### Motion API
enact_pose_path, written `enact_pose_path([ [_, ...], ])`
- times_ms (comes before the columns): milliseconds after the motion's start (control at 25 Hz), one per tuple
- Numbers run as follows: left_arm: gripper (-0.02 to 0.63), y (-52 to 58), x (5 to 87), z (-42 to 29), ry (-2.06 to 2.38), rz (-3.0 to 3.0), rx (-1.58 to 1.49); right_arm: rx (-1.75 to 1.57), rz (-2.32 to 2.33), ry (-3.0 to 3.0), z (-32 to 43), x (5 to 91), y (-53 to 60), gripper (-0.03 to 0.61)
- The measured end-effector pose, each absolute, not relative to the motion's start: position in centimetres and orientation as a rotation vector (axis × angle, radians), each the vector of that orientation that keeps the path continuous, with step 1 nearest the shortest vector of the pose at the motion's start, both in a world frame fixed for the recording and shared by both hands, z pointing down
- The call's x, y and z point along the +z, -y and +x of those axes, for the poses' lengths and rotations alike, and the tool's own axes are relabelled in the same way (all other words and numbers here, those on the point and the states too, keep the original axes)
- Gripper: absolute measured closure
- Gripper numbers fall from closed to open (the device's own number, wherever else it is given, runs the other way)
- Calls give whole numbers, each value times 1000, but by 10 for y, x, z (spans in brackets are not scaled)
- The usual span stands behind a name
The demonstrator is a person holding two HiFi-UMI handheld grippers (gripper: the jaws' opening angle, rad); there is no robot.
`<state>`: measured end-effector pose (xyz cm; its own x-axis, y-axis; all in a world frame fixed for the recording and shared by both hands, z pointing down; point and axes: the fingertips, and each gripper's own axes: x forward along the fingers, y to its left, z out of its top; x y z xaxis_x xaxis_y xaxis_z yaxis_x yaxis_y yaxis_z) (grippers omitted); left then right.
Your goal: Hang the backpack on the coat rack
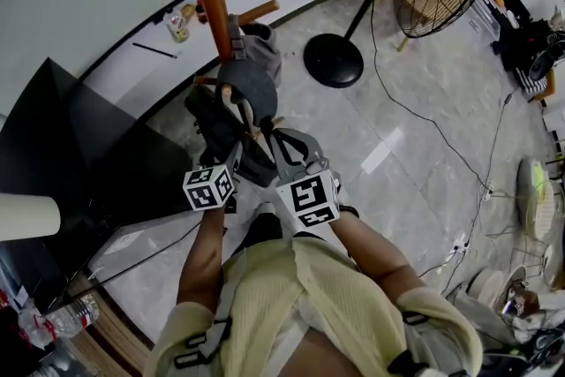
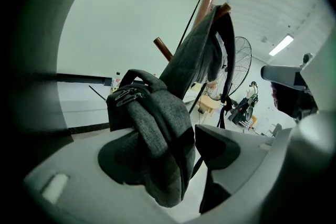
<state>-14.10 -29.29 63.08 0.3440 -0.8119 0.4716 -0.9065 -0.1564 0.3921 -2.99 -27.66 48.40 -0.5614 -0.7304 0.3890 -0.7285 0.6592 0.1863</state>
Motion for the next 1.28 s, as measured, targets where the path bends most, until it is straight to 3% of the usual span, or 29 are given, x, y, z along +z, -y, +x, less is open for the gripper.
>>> enact_pose_path([
  [360, 311, 269, 621, -143, 1528, 1990, 270, -8, 1151, 2453, -11, 474, 263, 575],
  [1280, 470, 192, 486, -124, 1606, 2165, 47, 130, 1228, 2488, 38, 461, 212, 575],
])
